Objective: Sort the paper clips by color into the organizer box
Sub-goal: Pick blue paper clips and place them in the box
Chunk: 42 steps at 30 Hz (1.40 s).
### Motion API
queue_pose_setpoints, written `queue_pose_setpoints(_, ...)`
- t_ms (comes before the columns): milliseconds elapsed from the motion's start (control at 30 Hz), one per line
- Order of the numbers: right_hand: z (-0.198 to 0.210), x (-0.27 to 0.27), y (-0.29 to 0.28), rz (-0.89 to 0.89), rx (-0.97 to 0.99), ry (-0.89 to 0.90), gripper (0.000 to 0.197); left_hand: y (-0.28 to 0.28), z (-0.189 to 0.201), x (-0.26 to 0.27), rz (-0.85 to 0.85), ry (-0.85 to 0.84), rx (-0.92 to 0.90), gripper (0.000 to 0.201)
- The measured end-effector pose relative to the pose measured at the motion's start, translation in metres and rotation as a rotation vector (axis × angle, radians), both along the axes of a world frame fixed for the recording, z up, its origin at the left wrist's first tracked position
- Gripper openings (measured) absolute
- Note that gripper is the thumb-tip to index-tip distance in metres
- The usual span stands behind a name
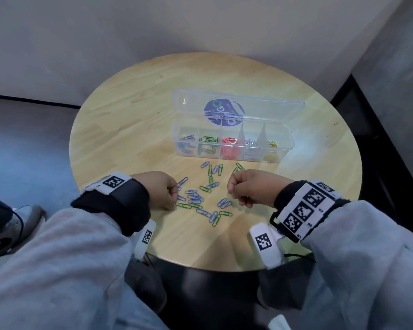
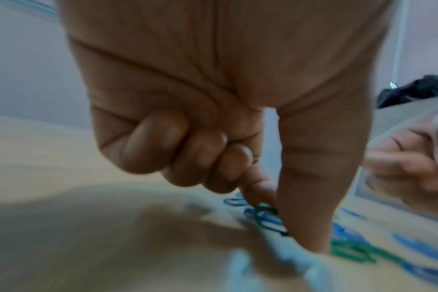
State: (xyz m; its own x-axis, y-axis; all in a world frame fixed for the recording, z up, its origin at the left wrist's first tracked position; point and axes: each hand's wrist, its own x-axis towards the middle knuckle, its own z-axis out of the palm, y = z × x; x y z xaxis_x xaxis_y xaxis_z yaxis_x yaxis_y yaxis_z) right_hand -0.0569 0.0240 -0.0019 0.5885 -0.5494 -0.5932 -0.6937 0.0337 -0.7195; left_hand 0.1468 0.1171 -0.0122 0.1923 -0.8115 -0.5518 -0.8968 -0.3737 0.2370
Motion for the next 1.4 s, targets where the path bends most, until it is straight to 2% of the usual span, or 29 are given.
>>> queue_pose_setpoints(100, 0.0, 0.001, 0.007, 0.189, -0.225, 0.198, 0.015, 0.0, 0.005, 0.005, 0.057, 0.084, -0.022, 0.005)
queue_pose_setpoints(267, -0.002, 0.01, 0.025, 0.345, -0.472, 0.413, 0.035, -0.003, 0.015, 0.007, 0.311, 0.578, -0.089, 0.026)
queue_pose_setpoints(400, -0.014, 0.015, 0.036, 0.37, -0.586, 0.497, 0.044, -0.004, 0.019, 0.004, 0.482, 0.778, -0.133, 0.033)
queue_pose_setpoints(533, -0.016, 0.017, 0.041, 0.35, -0.592, 0.506, 0.036, -0.004, 0.021, 0.002, 0.579, 0.944, -0.151, 0.032)
queue_pose_setpoints(633, -0.014, 0.018, 0.04, 0.362, -0.593, 0.478, 0.017, -0.004, 0.022, -0.002, 0.59, 1.009, -0.148, 0.033)
queue_pose_setpoints(767, -0.014, 0.015, 0.037, 0.381, -0.606, 0.471, 0.022, -0.007, 0.018, -0.006, 0.547, 0.974, -0.161, 0.038)
queue_pose_setpoints(900, -0.014, 0.015, 0.035, 0.368, -0.597, 0.466, 0.022, -0.007, 0.016, -0.005, 0.506, 0.855, -0.166, 0.038)
queue_pose_setpoints(967, -0.013, 0.013, 0.035, 0.345, -0.592, 0.467, 0.021, -0.007, 0.015, -0.004, 0.452, 0.72, -0.154, 0.033)
queue_pose_setpoints(1133, -0.014, 0.014, 0.032, 0.364, -0.575, 0.5, 0.024, -0.004, 0.015, -0.003, 0.148, 0.153, -0.101, 0.012)
queue_pose_setpoints(1267, -0.016, 0.016, 0.031, 0.354, -0.566, 0.49, 0.02, -0.003, 0.013, -0.019, 0.019, 0.027, -0.059, 0.007)
queue_pose_setpoints(1400, -0.016, 0.016, 0.035, 0.266, -0.554, 0.482, 0.037, -0.003, 0.007, -0.031, -0.076, -0.055, -0.065, 0.014)
